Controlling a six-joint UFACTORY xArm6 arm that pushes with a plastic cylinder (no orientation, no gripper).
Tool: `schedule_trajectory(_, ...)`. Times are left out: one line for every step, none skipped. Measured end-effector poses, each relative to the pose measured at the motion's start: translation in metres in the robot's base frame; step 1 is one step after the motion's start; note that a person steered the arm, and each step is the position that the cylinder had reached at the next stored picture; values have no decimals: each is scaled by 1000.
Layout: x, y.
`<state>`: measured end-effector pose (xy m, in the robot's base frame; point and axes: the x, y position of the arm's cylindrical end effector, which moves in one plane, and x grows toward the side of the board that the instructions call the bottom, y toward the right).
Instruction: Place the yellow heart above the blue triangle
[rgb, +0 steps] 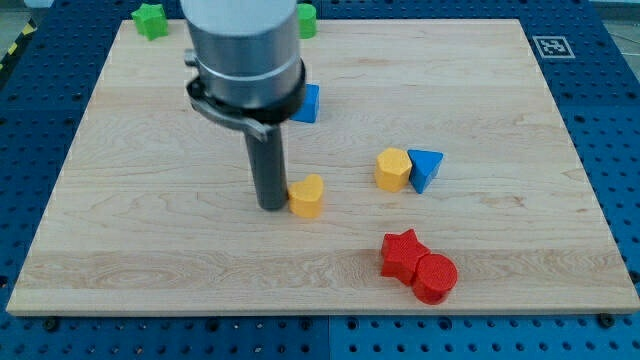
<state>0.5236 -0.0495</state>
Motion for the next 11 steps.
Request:
schedule_trajectory(40,8)
schedule_trajectory(49,24)
schedule_trajectory(28,24)
schedule_trajectory(4,24)
schedule_trajectory(-18,24)
schedule_trajectory(-45,28)
schedule_trajectory(-71,52)
schedule_trajectory(-88,79)
schedule_trajectory(-97,99)
schedule_trajectory(-98,131)
schedule_trajectory(-105,159)
